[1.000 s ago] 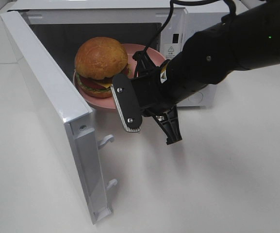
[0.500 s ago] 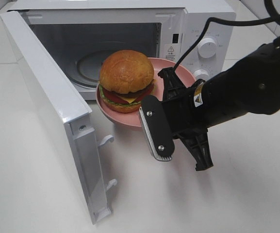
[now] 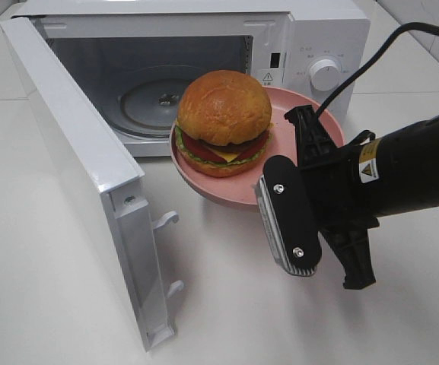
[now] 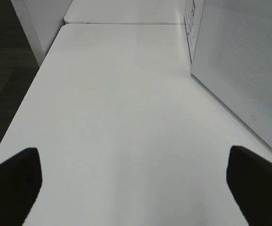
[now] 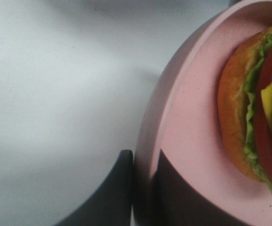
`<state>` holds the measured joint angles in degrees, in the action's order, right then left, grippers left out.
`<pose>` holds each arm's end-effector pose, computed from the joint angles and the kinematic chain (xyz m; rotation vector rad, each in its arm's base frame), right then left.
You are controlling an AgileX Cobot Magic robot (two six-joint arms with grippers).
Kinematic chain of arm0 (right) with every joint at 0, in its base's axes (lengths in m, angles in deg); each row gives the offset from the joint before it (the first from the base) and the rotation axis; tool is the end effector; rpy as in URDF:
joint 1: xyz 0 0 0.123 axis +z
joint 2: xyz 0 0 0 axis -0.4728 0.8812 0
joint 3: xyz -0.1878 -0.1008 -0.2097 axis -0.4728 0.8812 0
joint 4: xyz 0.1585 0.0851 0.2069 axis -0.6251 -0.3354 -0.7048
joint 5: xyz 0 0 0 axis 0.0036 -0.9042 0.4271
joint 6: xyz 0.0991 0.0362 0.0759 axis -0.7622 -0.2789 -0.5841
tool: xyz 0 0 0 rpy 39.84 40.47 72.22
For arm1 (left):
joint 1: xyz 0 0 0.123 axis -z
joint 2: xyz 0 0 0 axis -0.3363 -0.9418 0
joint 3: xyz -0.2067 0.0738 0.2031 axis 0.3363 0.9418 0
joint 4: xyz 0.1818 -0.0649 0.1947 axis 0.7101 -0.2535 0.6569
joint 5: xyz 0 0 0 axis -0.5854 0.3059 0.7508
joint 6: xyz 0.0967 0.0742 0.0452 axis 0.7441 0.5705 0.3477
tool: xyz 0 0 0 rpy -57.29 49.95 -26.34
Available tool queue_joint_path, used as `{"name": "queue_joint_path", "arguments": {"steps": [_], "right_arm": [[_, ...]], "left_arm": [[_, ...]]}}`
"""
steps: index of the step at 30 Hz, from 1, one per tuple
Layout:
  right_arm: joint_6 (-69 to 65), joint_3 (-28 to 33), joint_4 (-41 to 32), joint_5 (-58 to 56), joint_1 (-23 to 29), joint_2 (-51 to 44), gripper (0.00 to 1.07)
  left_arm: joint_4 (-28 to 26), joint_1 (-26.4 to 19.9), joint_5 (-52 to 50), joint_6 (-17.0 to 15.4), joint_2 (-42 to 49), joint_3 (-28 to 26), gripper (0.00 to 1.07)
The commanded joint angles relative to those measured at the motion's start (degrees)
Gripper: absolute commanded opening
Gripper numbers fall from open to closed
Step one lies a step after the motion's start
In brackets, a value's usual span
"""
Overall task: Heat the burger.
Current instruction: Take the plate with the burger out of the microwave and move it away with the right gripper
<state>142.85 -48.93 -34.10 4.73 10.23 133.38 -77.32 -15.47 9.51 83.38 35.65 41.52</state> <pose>0.2415 0.1908 0.1696 -2.0257 1.2803 -0.3278 0.0319 0.0126 0.2767 -0.0257 2.0280 0.0530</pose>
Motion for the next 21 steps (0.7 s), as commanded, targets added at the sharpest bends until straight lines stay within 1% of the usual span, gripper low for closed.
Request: {"name": "queue_joint_path", "arguments": {"steps": [1,4,8,15,21], "right_arm": [[-0.52,1.43,-0.06,1.66,-0.4,-4.13,0.0],[-0.52,4.01,-0.06,-0.8,-0.4,-7.68,0.0],[-1.09,5.67,0.0,-2.75,-0.4,-10.89,0.0],[-6.42,9.51,0.34,-5.96,-0.4,-18.22,0.0],[-11.06,10.54,2.35,-11.0,-0.4,-23.2,0.0]], "left_arm": [[-0.17,-0.11,-0.8,-0.17,0.86,0.17,1.0],[-0.17,-0.11,-0.8,-0.17,0.86,0.17,1.0],[-0.17,-0.11,-0.8,-0.17,0.86,0.17,1.0],[-0.17,-0.11,-0.8,-0.17,0.86,0.17,1.0],[-0.17,-0.11,-0.8,-0.17,0.86,0.17,1.0]]}}
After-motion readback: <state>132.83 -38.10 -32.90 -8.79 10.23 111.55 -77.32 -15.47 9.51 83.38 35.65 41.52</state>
